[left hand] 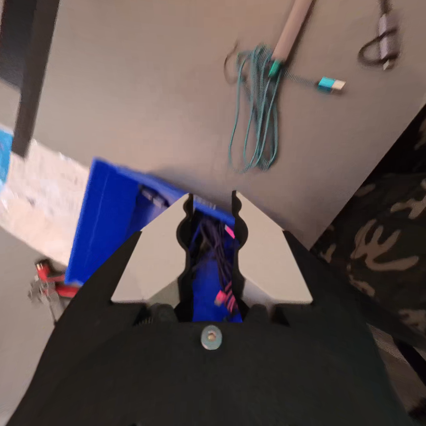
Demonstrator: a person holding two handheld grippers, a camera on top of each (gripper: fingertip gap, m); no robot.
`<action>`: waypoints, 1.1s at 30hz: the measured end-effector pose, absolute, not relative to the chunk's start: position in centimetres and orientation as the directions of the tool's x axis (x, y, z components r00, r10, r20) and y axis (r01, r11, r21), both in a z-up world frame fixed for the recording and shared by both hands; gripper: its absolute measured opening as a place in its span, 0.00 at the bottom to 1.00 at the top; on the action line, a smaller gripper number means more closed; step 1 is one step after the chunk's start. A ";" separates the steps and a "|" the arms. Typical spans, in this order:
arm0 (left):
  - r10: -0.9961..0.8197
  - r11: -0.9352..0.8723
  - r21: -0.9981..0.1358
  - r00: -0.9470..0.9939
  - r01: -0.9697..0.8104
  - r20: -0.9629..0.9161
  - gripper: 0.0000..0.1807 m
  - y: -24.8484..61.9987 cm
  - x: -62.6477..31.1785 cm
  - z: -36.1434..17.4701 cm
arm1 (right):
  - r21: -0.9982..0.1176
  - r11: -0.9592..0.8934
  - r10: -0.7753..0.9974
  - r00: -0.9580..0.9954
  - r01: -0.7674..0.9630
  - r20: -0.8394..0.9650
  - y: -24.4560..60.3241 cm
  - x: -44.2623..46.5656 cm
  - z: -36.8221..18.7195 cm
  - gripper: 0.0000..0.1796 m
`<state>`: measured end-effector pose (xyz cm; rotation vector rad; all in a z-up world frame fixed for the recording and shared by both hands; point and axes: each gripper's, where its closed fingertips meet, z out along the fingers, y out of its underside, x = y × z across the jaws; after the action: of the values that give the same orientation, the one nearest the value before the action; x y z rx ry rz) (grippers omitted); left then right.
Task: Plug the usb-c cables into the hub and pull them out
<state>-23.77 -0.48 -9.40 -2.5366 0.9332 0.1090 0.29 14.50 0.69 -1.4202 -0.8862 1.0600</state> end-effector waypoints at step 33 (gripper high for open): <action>-0.323 -0.402 -0.881 0.939 -0.250 -0.119 0.04 -3.5 -30.4 0.6 | -0.998 -0.067 0.983 0.174 0.004 -0.065 9.6 -3.8 1.1 0.16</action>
<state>-30.44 -3.55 0.61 -2.0060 0.4102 -0.0843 -3.78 9.58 1.06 -1.3424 -1.0540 1.1215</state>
